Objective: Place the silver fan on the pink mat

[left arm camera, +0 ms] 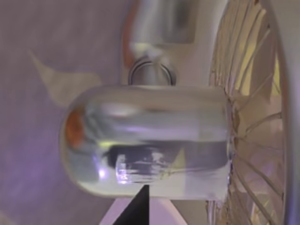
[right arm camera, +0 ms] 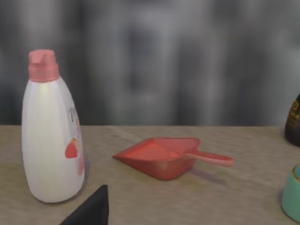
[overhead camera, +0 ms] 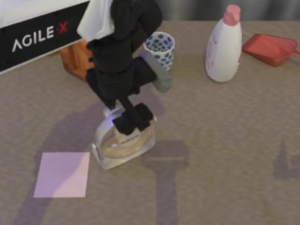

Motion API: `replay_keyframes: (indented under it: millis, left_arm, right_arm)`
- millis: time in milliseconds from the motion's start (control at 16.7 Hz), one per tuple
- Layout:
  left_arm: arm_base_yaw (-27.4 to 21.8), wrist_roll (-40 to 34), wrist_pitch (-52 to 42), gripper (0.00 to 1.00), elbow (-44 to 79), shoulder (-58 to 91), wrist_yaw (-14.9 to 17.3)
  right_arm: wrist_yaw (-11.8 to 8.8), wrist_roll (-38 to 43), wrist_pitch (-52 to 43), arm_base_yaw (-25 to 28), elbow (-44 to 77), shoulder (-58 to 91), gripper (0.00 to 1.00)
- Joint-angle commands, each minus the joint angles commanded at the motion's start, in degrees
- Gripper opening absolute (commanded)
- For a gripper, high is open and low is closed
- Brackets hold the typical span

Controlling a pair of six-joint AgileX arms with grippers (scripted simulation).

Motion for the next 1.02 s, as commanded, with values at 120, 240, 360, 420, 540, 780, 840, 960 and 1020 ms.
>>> replay_keyframes:
  millis: [120, 240, 360, 420, 540, 780, 840, 960, 1020]
  left_arm:
    - [0.00, 0.00, 0.00, 0.40, 0.00, 0.00, 0.00]
    - [0.00, 0.00, 0.00, 0.25, 0.00, 0.00, 0.00]
    - [0.00, 0.00, 0.00, 0.10, 0.00, 0.00, 0.00]
    - [0.00, 0.00, 0.00, 0.02, 0.00, 0.00, 0.00]
    - [0.00, 0.00, 0.00, 0.00, 0.00, 0.00, 0.00]
    - [0.00, 0.00, 0.00, 0.00, 0.00, 0.00, 0.00]
    - [0.00, 0.00, 0.00, 0.00, 0.00, 0.00, 0.00]
    - [0.05, 0.08, -0.01, 0.00, 0.01, -0.02, -0.02]
    - [0.04, 0.09, -0.21, 0.00, 0.21, 0.03, -0.02]
  right_arm:
    - [0.00, 0.00, 0.00, 0.00, 0.00, 0.00, 1.00]
    - [0.00, 0.00, 0.00, 0.00, 0.00, 0.00, 1.00]
    - [0.00, 0.00, 0.00, 0.00, 0.00, 0.00, 1.00]
    - [0.00, 0.00, 0.00, 0.00, 0.00, 0.00, 1.00]
    - [0.00, 0.00, 0.00, 0.00, 0.00, 0.00, 1.00]
    - [0.00, 0.00, 0.00, 0.00, 0.00, 0.00, 1.00]
    - [0.00, 0.00, 0.00, 0.00, 0.00, 0.00, 1.00]
    - [0.00, 0.00, 0.00, 0.00, 0.00, 0.00, 1.00]
    - [0.00, 0.00, 0.00, 0.00, 0.00, 0.00, 1.00]
